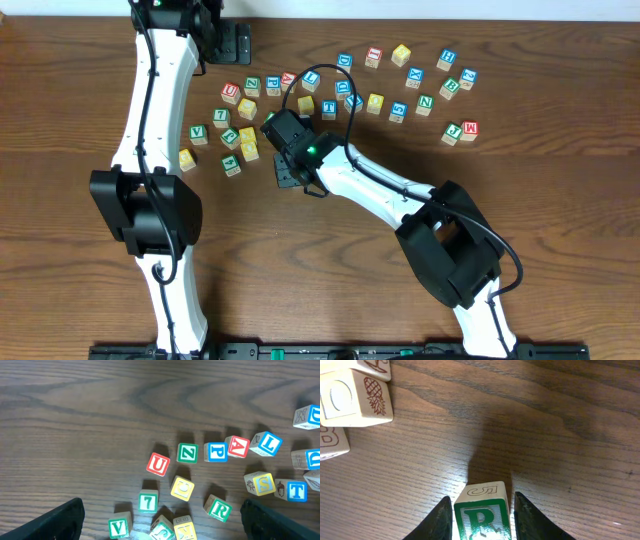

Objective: Spell out ROBOT
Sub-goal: 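Carry the R block with the right gripper toward the table's open front, then lower the R block onto the table and open the right gripper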

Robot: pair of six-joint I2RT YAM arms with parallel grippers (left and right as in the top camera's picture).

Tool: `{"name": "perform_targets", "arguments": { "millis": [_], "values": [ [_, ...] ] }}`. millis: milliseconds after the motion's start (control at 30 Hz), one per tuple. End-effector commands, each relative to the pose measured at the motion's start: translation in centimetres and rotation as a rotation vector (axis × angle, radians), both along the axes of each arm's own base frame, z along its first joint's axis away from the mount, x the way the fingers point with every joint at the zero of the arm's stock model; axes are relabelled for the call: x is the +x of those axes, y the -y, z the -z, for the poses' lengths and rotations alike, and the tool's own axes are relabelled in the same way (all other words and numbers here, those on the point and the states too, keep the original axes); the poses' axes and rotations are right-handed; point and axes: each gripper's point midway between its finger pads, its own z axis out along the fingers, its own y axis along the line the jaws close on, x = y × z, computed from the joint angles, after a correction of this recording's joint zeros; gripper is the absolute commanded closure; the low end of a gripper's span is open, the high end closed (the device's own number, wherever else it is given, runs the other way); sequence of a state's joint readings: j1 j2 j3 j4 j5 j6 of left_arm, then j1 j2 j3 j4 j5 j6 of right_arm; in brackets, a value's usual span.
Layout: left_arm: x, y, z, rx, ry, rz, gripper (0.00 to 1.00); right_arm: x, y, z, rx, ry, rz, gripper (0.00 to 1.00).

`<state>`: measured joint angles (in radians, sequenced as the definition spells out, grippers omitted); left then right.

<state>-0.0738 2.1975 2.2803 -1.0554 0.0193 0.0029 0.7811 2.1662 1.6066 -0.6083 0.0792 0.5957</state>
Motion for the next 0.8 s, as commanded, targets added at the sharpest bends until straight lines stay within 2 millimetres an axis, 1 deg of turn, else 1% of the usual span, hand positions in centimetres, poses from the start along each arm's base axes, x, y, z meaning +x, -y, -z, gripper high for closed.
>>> {"name": "perform_targets", "arguments": {
  "millis": [0, 200, 233, 333, 500, 600, 667, 700, 767],
  "values": [
    [-0.04, -0.26, -1.79, 0.006, 0.037, -0.011, 0.02, -0.21, 0.17, 0.77, -0.019, -0.003, 0.017, 0.64],
    [-0.04, -0.26, -1.79, 0.006, 0.037, -0.011, 0.02, -0.13, 0.19, 0.75, -0.017, -0.002, 0.018, 0.63],
    [-0.04, -0.26, -1.79, 0.006, 0.037, -0.011, 0.02, -0.14, 0.18, 0.75, -0.017, -0.003, 0.019, 0.64],
    [-0.04, -0.26, -1.79, 0.006, 0.037, -0.011, 0.02, -0.14, 0.18, 0.74, -0.016, -0.003, 0.021, 0.74],
    [-0.04, -0.26, -1.79, 0.006, 0.037, -0.011, 0.02, -0.03, 0.30, 0.74, -0.011, -0.006, 0.042, 0.75],
    [-0.04, -0.26, -1.79, 0.006, 0.037, -0.011, 0.02, 0.21, 0.59, 0.73, -0.008, -0.004, 0.085, 0.77],
    [-0.04, -0.26, -1.79, 0.006, 0.037, -0.011, 0.02, 0.29, 0.82, 0.76, 0.002, -0.014, 0.133, 0.76],
    [-0.04, -0.26, -1.79, 0.006, 0.037, -0.011, 0.02, 0.19, 1.00, 0.84, 0.012, -0.029, 0.179, 0.72],
    [-0.04, -0.26, -1.79, 0.006, 0.037, -0.011, 0.02, 0.09, 1.09, 0.89, 0.018, -0.039, 0.207, 0.71]
  ]
}}
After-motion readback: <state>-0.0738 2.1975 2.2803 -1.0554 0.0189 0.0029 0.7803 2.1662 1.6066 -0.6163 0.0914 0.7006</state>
